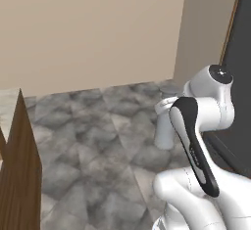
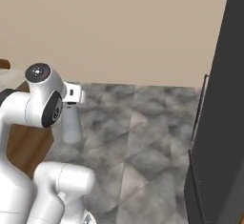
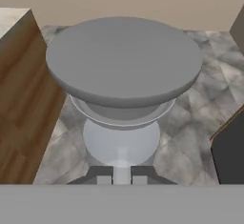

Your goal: There is a tray on the dining counter. Grab the cup, mug, and pitcher and place them on the tray. The pitcher may be placed next to the tray if it cannot fit the tray.

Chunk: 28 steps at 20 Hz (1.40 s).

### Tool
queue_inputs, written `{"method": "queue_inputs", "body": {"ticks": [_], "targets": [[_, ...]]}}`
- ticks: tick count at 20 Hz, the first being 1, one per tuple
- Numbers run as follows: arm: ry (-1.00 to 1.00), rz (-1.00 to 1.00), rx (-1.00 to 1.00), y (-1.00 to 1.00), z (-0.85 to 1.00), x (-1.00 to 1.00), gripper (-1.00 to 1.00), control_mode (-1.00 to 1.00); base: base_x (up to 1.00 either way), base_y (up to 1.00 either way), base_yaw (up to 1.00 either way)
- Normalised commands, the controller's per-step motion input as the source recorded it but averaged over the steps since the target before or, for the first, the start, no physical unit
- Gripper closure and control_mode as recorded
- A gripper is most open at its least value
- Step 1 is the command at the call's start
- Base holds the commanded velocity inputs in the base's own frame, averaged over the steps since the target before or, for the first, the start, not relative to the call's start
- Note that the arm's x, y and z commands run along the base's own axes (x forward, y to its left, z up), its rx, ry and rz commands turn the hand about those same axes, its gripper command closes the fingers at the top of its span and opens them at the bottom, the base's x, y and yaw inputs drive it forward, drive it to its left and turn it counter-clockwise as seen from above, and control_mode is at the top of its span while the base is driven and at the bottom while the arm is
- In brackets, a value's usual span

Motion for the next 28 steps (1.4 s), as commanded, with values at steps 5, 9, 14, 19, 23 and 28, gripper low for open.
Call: {"method": "queue_inputs", "body": {"ticks": [5, 9, 14, 19, 23, 28], "targets": [[0.00, 0.00, 0.00, 0.00, 0.00, 0.00, 1.00, 1.00, 1.00, -0.27, 0.00], [0.00, 0.00, 0.00, 0.00, 0.00, 0.00, 1.00, 1.00, 1.00, -0.37, 0.00], [0.00, 0.00, 0.00, 0.00, 0.00, 0.00, 1.00, 1.00, 1.00, -0.31, 0.00], [0.00, 0.00, 0.00, 0.00, 0.00, 0.00, 1.00, 1.00, 1.00, -0.22, 0.00], [0.00, 0.00, 0.00, 0.00, 0.00, 0.00, 1.00, 1.00, 1.00, -0.09, 0.02], [0.00, 0.00, 0.00, 0.00, 0.00, 0.00, 1.00, 1.00, 1.00, -0.08, 0.10]]}}
